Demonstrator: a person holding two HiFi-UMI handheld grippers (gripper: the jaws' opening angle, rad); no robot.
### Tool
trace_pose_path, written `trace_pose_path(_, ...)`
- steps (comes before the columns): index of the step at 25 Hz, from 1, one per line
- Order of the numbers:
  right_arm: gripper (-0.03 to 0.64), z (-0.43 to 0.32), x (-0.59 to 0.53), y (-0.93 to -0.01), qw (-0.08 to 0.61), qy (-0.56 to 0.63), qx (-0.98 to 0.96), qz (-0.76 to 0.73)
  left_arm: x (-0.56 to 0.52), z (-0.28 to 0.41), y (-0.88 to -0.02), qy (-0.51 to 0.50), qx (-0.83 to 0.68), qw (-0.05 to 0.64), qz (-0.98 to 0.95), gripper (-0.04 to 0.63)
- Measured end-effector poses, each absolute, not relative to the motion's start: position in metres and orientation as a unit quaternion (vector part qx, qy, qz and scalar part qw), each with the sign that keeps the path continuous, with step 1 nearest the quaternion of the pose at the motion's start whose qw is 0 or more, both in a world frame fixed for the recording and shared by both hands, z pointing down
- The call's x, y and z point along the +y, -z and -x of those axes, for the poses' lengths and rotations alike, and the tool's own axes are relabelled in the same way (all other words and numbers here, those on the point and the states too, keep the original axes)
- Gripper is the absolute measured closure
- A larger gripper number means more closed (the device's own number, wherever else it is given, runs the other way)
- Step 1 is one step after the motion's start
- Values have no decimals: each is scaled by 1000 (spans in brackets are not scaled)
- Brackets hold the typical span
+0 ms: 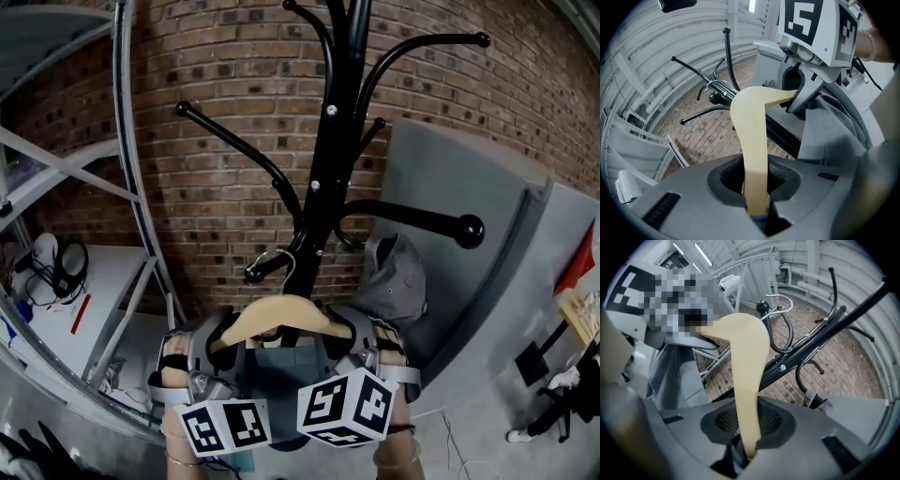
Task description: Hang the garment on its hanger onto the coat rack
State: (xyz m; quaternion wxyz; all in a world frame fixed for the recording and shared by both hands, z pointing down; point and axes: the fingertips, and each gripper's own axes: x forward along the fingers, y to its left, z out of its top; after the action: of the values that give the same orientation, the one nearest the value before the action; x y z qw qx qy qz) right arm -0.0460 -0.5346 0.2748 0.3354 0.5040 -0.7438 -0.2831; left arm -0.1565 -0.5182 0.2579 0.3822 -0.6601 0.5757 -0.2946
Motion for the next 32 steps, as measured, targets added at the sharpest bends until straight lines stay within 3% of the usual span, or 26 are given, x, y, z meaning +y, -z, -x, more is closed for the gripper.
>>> trace_pose_path(16, 543, 41, -577, -323, 383, 238, -734, -508, -571, 153, -307, 325, 539, 352, 693, 531)
trace_pose_path(32, 541, 36, -584, -327, 361, 246, -743, -508, -580, 143, -309, 287, 520, 347, 726, 512)
